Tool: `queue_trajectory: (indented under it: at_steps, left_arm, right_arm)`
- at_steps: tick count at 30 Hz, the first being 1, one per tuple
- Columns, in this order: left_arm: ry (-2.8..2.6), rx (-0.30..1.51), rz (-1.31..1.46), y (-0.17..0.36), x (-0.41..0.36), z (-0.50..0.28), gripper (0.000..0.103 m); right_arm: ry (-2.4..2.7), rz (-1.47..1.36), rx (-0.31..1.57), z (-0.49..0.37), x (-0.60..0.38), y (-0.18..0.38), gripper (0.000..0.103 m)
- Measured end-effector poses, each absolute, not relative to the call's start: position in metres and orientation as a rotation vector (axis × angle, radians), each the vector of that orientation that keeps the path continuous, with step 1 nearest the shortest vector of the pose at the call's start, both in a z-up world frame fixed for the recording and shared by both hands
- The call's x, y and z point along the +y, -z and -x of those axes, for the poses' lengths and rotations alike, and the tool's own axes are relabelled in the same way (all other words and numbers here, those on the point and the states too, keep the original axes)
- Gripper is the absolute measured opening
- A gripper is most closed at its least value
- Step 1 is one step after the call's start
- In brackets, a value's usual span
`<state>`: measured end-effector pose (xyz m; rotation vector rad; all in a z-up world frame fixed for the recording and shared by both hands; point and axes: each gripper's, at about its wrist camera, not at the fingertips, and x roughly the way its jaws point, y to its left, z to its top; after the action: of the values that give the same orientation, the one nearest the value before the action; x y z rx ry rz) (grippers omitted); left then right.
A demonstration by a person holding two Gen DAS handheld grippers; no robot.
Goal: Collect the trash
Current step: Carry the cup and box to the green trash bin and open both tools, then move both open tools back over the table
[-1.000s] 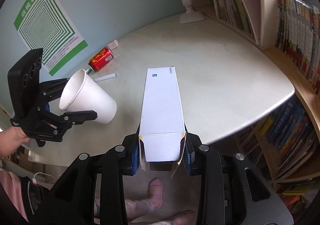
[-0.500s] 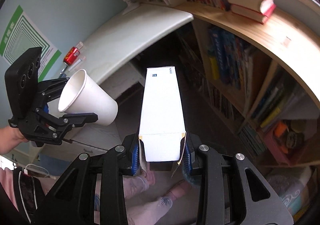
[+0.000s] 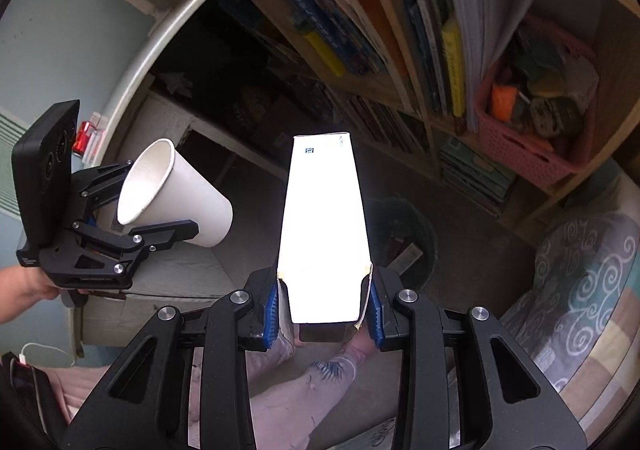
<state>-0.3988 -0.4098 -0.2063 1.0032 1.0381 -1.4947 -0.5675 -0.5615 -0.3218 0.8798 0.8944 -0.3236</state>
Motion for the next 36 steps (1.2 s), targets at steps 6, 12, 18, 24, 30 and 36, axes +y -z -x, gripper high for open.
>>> queue_trajectory:
  at_steps: [6, 12, 18, 24, 30, 36]
  left_arm:
    - [1.492, 1.07, -1.045, 0.244, -0.418, 0.402, 0.057]
    - [1.487, 1.102, -1.085, 0.284, -0.43, 0.402, 0.057]
    - [1.499, 1.109, -1.109, 0.314, -0.438, 0.399, 0.057]
    - [1.497, 1.128, -1.135, 0.347, -0.444, 0.396, 0.057]
    - [1.493, 1.148, -1.152, 0.377, -0.453, 0.396, 0.06]
    - [1.468, 1.178, -1.165, 0.393, -0.463, 0.394, 0.073]
  right_arm:
    - [0.334, -0.954, 0.903, 0.566, -0.566, 0.368, 0.034]
    - [0.334, -0.996, 0.922, 0.555, -0.568, 0.408, 0.034]
    - [0.324, -1.017, 0.927, 0.548, -0.571, 0.437, 0.034]
    - [0.315, -1.037, 0.943, 0.535, -0.573, 0.471, 0.034]
    - [0.322, -1.063, 0.957, 0.525, -0.582, 0.496, 0.037]
    - [0.356, -1.098, 0.951, 0.525, -0.595, 0.504, 0.061]
